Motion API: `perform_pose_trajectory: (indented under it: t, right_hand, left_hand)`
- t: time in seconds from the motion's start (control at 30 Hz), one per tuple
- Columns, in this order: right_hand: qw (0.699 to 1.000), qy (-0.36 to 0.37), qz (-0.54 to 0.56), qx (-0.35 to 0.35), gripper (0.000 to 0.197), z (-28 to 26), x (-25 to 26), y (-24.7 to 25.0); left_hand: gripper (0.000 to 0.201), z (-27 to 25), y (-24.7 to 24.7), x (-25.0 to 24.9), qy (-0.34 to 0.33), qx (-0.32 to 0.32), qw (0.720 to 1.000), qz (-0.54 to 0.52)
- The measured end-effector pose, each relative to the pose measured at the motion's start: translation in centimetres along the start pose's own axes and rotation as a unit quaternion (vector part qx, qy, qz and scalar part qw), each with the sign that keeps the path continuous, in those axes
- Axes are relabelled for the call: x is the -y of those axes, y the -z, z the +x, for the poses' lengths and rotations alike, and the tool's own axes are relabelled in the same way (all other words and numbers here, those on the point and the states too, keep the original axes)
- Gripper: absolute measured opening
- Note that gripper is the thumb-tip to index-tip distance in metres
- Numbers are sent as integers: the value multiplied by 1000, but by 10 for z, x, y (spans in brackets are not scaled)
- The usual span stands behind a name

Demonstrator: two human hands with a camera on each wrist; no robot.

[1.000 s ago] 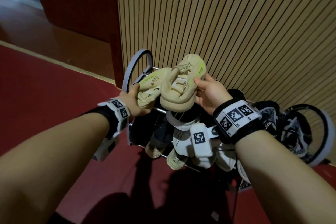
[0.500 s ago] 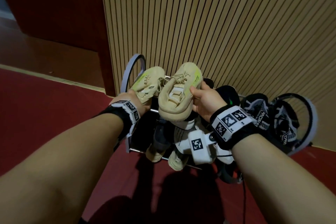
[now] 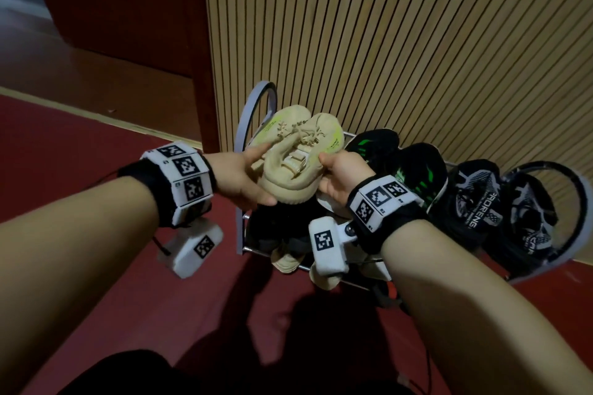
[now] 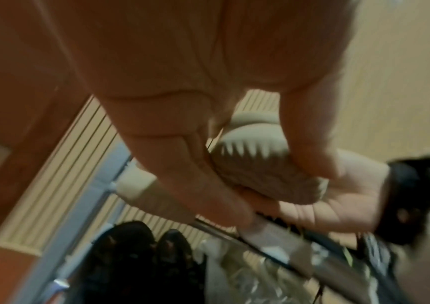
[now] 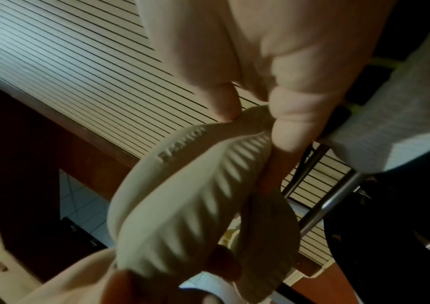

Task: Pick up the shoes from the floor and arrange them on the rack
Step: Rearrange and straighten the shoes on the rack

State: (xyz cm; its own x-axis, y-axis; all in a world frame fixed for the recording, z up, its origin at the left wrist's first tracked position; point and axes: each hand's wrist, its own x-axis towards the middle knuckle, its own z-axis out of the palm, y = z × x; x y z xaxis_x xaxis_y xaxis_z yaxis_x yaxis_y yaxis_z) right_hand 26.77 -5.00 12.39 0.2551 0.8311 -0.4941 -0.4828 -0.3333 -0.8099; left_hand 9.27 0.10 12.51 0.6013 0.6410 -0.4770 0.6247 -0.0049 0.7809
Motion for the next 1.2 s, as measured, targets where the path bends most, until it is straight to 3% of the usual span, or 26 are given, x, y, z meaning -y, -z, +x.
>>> perform_pose_trajectory:
  t: [0.13, 0.27, 0.4, 0.73, 0.83, 0.9, 0.93, 0.97, 1.03, 1.13, 1.2]
  right_hand:
    - [999, -21, 18, -24, 38, 0, 1, 2]
    - [992, -23, -123, -19, 45, -3, -6, 7]
    - [969, -11, -240, -54, 58, 6, -13, 6]
    - [922, -8, -378, -87, 47, 6, 8, 7]
    - [901, -41, -426, -68, 56, -1, 13, 5]
    - [887, -22, -456, -73, 55, -5, 14, 4]
    - [867, 10, -491, -78, 53, -7, 15, 5]
    - [830, 42, -550, -83, 52, -10, 16, 6]
    - [733, 113, -665, -88, 48, -16, 21, 9]
    - [707, 170, -685, -40, 46, -25, 24, 9]
    - [699, 163, -696, 7, 47, -27, 23, 5]
  left_hand:
    - [87, 1, -7, -7, -47, 3, 998, -34]
    - [73, 7, -8, -2, -34, 25, 995, -93]
    - [73, 12, -6, 5, -31, 24, 993, -115]
    - [67, 25, -27, -4, -22, 3, 992, -125]
    - [72, 22, -24, -10, -11, -17, 996, -90]
    - [74, 19, -21, -10, -26, -51, 998, 10]
    - [75, 18, -18, -9, -38, -73, 992, 94]
    - [78, 18, -16, -9, -48, -93, 979, 178]
    - [85, 20, -12, -7, -56, -106, 953, 277]
    - [87, 25, -13, -7, -71, -112, 929, 346]
    - [92, 26, -14, -7, -72, -132, 912, 381]
